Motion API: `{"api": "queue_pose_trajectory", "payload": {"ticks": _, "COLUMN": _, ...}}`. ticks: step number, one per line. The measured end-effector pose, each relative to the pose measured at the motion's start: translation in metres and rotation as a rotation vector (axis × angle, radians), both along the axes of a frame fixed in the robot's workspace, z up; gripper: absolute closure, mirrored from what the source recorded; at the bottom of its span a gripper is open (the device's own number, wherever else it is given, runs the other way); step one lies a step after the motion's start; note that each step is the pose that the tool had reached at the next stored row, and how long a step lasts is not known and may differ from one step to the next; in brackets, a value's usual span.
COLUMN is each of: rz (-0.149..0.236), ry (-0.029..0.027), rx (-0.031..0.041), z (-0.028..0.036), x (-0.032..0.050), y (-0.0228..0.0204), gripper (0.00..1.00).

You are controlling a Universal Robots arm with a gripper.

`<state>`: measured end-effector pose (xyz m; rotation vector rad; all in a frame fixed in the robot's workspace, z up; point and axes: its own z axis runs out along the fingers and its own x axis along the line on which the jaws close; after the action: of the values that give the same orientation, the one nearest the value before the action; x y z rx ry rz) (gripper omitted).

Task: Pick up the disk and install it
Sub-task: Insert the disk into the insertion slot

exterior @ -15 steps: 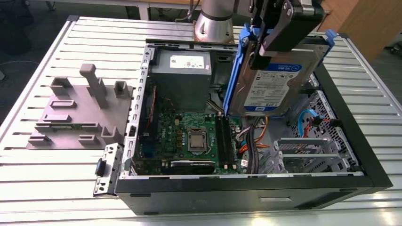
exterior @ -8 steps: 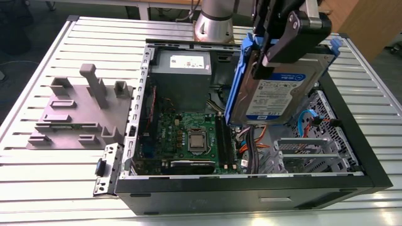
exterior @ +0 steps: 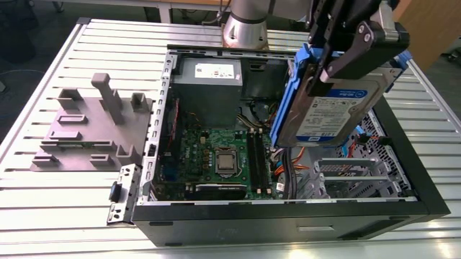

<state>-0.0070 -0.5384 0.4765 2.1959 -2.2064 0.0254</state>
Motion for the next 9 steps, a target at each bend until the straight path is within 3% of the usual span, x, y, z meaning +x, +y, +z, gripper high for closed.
{"api": "queue_pose_trajectory", "payload": {"ticks": 5, "rz": 0.0, "ry": 0.0, "rx": 0.0001, "z": -0.0022, "x": 0.0051, "y": -0.0105, "gripper": 0.64}}
{"api": "queue_pose_trajectory", "payload": {"ticks": 9, "rz": 0.0, "ry": 0.0, "rx": 0.0001, "z": -0.0044, "x": 0.0149, "y": -0.0149, "gripper": 0.64}}
